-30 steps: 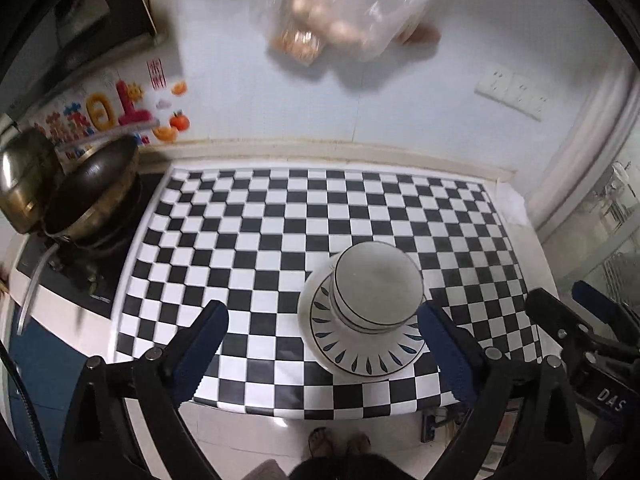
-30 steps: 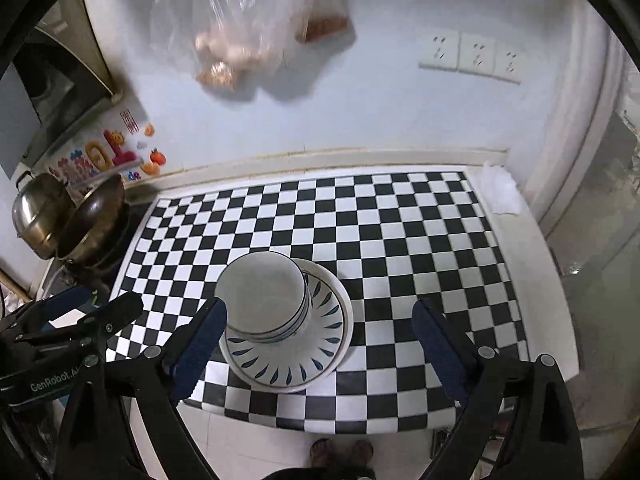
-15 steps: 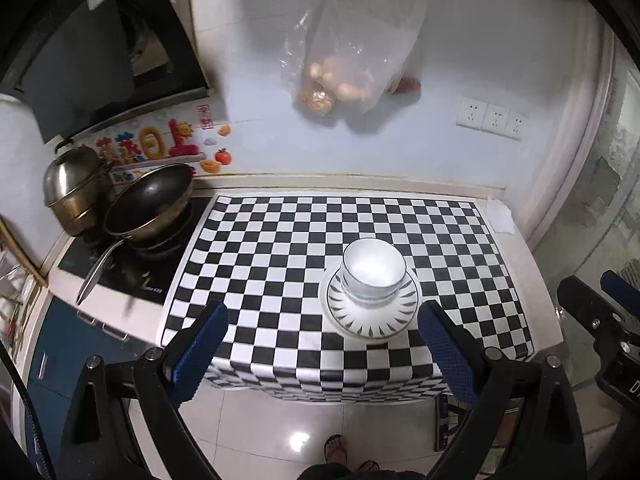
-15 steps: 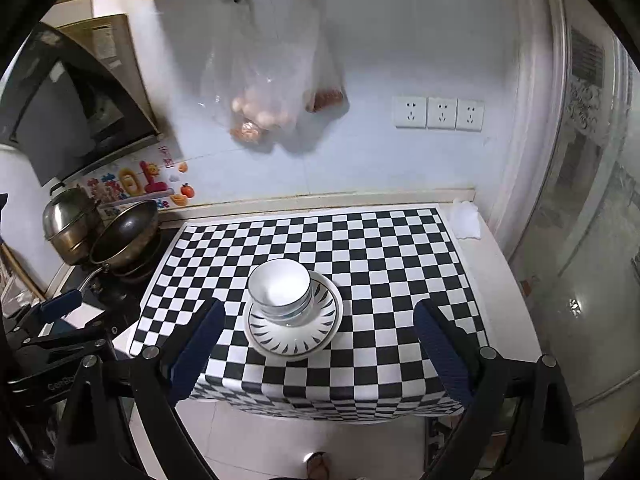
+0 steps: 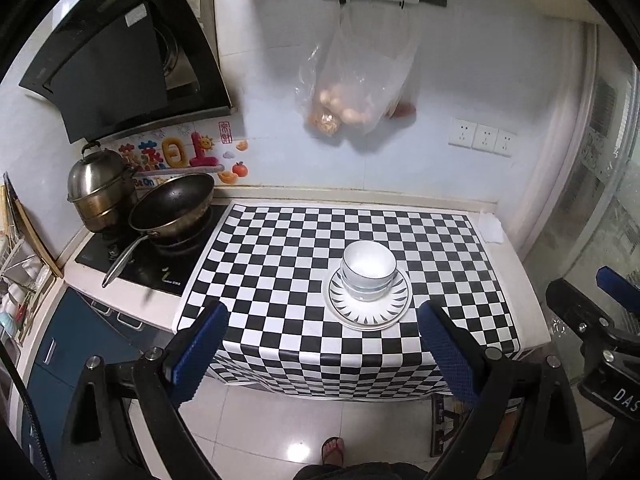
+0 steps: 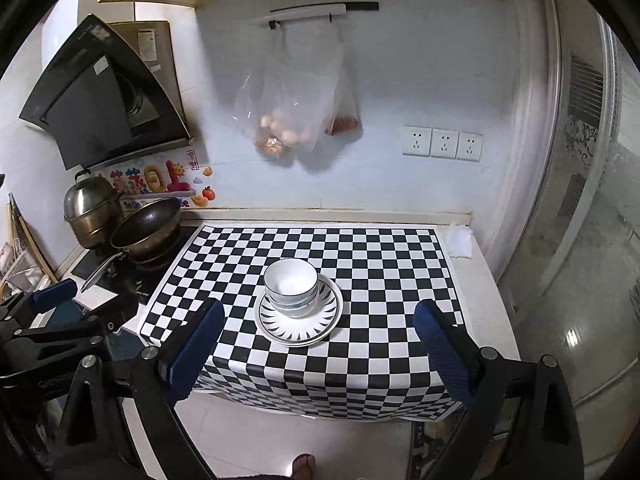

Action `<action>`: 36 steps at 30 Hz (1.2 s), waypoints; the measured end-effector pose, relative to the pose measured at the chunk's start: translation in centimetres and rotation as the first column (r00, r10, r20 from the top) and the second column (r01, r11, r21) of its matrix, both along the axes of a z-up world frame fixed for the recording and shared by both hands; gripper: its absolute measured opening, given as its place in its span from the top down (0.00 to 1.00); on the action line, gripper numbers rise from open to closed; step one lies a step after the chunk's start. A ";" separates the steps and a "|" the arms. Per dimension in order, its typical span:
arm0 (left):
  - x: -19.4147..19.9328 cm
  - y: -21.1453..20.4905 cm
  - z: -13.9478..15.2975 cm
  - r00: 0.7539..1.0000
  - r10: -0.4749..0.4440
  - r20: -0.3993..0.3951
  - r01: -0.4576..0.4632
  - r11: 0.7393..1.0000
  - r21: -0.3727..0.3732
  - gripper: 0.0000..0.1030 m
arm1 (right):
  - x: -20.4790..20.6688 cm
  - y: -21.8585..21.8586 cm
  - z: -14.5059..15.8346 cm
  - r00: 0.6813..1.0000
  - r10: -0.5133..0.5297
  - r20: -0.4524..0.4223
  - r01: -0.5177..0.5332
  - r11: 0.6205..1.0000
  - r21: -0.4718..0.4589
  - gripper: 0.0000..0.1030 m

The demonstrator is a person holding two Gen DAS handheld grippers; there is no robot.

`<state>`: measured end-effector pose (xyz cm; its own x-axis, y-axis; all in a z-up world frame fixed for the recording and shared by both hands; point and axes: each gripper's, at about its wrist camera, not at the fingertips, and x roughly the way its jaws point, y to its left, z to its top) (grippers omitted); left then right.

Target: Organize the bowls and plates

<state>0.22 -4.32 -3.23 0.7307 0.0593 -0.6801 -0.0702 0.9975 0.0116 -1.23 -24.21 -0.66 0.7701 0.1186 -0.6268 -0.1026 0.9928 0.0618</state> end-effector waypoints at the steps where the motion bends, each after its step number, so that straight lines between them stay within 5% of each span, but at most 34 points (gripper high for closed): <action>1: -0.3 -0.1 0.1 1.000 0.002 0.004 -0.002 1.000 0.001 0.06 | -0.1 0.0 0.1 1.000 0.002 0.003 -0.002 1.000 -0.003 0.05; 36: -1.3 -2.1 -0.3 1.000 0.005 -0.002 -0.005 1.000 0.000 0.06 | 0.4 -2.0 -0.1 1.000 -0.007 -0.014 0.007 1.000 -0.019 0.05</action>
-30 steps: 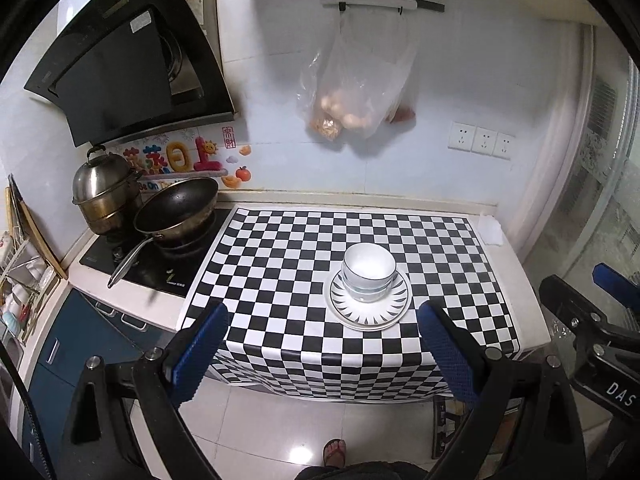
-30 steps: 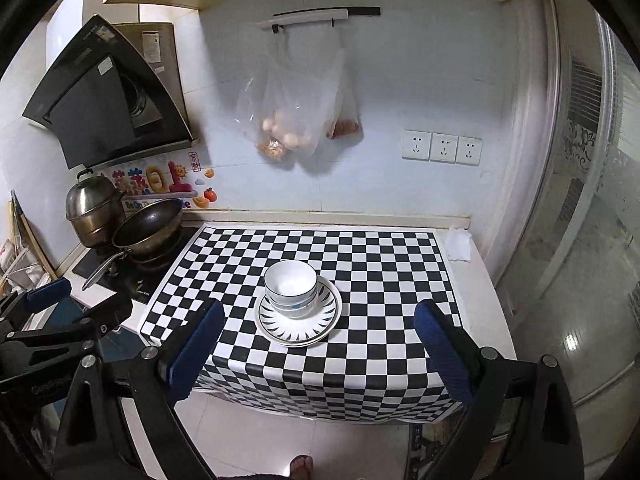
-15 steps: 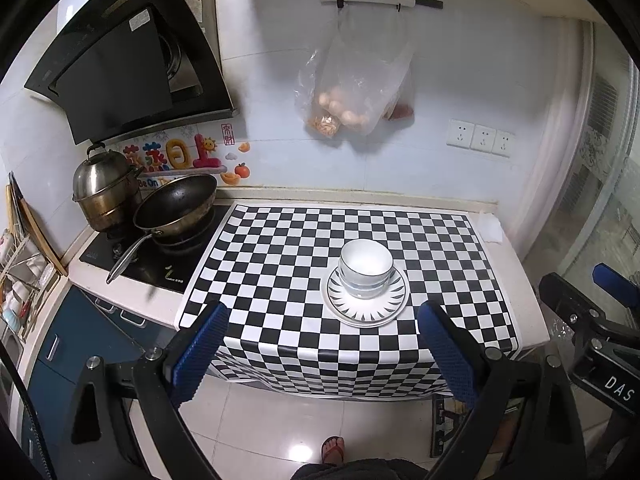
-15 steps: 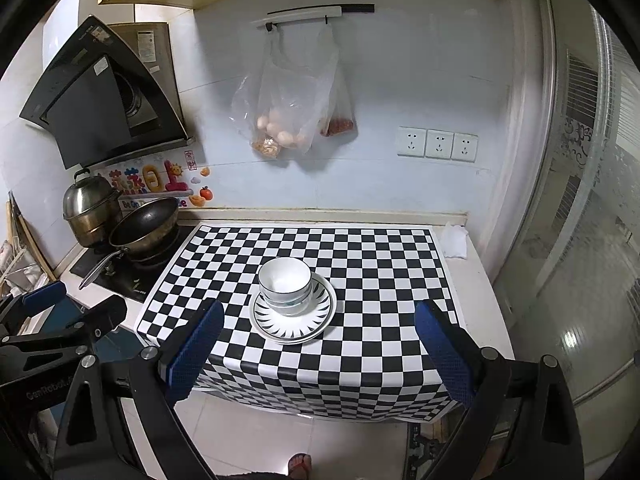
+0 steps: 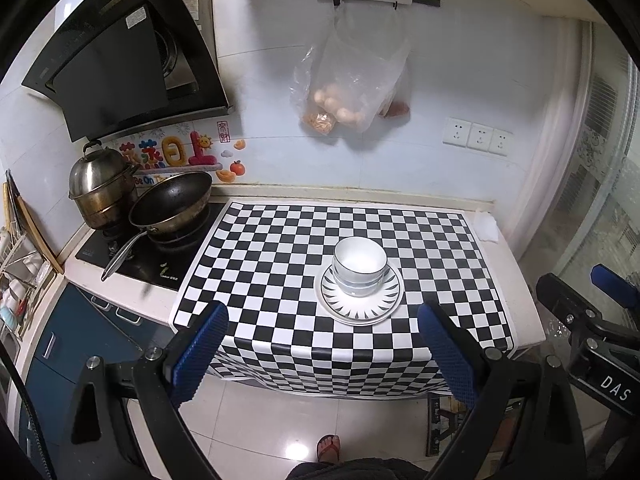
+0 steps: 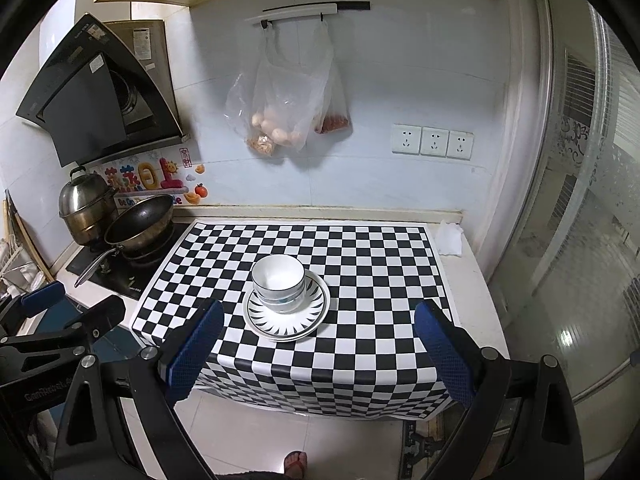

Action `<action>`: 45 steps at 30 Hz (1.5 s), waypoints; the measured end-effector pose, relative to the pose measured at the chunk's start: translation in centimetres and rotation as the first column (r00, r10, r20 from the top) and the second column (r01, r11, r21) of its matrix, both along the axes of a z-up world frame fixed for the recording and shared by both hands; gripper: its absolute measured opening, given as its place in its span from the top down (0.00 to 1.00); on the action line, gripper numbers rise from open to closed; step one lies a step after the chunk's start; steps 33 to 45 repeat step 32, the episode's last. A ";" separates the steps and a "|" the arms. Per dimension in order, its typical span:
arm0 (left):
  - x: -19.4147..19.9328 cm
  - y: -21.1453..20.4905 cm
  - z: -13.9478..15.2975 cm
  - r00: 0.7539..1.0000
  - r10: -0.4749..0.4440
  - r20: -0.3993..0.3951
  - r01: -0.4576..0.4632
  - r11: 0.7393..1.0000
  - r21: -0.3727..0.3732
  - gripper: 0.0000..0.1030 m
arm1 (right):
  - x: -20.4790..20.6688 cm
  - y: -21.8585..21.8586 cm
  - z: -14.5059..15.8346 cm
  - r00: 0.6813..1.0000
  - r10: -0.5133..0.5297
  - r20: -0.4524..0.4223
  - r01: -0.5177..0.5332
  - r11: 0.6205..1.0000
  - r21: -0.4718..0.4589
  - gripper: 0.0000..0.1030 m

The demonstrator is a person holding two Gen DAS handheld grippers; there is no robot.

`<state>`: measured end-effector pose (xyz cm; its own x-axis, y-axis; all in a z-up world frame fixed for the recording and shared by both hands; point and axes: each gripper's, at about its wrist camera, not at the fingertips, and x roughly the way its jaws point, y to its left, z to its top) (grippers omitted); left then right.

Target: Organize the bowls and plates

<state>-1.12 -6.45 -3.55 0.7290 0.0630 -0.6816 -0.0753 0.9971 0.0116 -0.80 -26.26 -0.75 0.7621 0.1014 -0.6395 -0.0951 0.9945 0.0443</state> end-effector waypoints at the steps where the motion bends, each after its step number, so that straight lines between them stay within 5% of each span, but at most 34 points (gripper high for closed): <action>1: 0.0 0.1 0.0 1.000 -0.001 0.000 0.001 1.000 0.000 0.06 | 0.1 -0.1 0.0 1.000 -0.001 0.000 0.001 1.000 0.000 0.05; 45: -1.0 -1.0 0.7 1.000 0.020 0.012 -0.020 1.000 -0.015 0.06 | -0.4 -0.8 0.0 1.000 -0.013 0.014 0.013 1.000 -0.001 0.05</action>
